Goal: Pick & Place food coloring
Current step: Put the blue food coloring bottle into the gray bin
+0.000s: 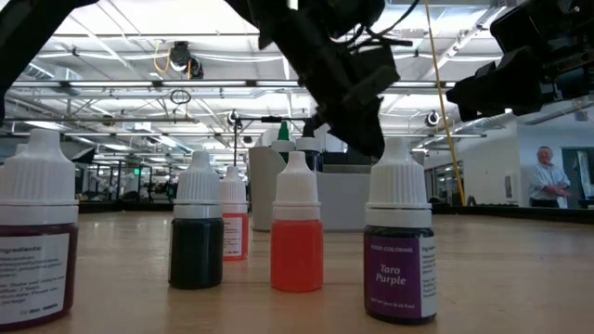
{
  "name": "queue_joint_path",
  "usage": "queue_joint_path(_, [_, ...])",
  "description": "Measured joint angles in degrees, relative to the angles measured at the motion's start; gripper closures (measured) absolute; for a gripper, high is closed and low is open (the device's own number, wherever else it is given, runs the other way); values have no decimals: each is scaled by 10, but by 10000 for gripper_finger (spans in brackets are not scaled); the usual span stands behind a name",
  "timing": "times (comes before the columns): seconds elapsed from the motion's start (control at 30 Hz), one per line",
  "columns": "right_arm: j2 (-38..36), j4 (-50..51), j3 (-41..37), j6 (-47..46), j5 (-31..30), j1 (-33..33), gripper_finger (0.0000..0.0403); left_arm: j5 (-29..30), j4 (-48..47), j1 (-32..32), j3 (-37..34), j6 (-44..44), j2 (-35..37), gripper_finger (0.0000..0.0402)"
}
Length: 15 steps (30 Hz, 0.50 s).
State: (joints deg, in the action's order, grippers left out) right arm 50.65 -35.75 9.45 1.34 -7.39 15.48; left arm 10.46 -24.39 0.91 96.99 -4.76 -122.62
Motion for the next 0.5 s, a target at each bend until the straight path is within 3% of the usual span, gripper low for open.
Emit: queue_joint_path(0.5, [-8,-4,0,-2,1,0,403,-1,-1,-3,-1,-1,-26,334])
